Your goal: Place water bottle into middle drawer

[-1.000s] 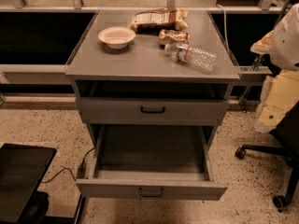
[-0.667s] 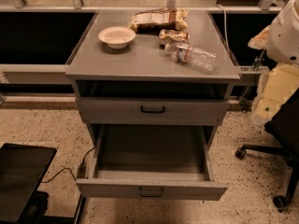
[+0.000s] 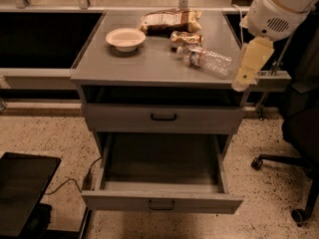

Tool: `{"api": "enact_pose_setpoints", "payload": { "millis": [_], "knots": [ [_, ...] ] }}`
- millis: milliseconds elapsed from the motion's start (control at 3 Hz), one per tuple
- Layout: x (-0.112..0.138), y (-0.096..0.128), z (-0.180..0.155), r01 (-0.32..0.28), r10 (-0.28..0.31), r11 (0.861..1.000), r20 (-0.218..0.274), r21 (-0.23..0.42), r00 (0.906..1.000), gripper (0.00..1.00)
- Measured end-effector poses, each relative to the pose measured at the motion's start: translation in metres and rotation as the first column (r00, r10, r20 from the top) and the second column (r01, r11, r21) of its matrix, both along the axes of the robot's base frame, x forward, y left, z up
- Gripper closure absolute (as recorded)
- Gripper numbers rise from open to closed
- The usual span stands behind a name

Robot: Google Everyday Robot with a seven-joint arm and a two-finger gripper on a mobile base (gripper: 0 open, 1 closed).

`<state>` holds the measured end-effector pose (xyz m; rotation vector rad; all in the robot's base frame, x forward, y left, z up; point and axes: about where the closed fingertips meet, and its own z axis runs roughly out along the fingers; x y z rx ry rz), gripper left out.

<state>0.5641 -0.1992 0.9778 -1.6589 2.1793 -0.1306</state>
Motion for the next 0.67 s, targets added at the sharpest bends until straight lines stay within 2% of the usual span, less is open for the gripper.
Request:
{"api": "enact_pose_setpoints", "payload": {
  "millis": [333,667],
  "knots": [
    [0.055,0.010,-0.011,0.040,-0.040,0.997,-0.012,0.064,0.9991,0.00],
    [0.097,0.012,-0.038,0.086,-0.076,0.985,-0.070,0.148,0.9947,0.00]
  ]
}}
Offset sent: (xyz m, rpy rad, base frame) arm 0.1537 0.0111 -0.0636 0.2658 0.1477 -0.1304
